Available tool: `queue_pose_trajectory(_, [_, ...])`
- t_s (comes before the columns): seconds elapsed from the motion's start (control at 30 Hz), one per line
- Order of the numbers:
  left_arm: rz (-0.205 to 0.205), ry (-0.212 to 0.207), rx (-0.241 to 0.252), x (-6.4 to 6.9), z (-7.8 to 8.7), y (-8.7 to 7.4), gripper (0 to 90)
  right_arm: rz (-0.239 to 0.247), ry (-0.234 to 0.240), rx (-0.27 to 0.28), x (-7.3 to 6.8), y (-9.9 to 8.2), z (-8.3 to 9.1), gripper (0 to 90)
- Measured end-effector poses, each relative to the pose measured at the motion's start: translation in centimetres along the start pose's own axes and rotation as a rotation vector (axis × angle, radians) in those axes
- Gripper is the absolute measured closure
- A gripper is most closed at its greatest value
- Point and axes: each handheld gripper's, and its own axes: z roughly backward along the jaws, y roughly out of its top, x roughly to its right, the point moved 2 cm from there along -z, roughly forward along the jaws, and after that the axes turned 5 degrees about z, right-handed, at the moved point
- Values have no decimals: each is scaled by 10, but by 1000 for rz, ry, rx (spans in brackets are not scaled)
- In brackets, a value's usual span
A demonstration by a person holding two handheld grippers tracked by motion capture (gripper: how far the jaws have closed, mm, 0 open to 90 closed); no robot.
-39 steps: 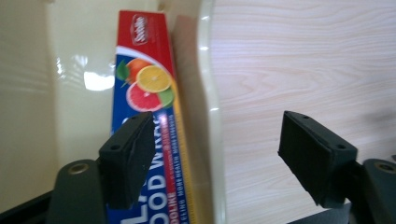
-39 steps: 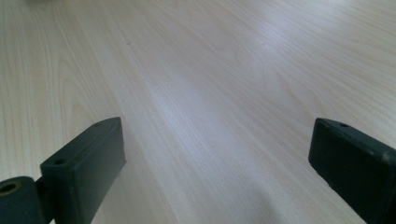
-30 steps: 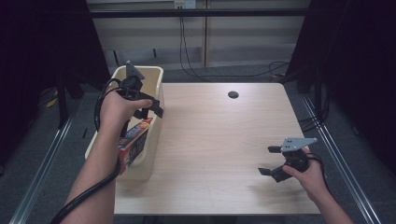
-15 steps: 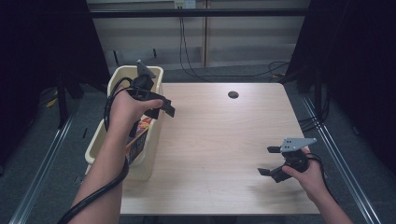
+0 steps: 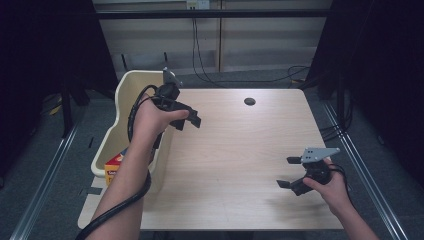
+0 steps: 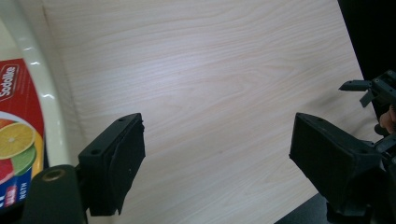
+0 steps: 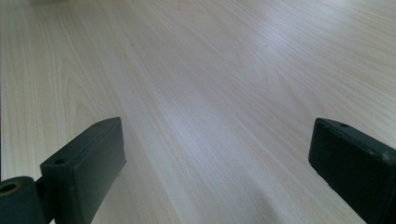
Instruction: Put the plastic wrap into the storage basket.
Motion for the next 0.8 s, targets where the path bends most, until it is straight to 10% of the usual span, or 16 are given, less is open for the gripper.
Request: queue_pose_trajectory(0.8, [-71, -35, -16, 18, -38, -6, 174, 5, -1, -4, 0, -1, -1, 35])
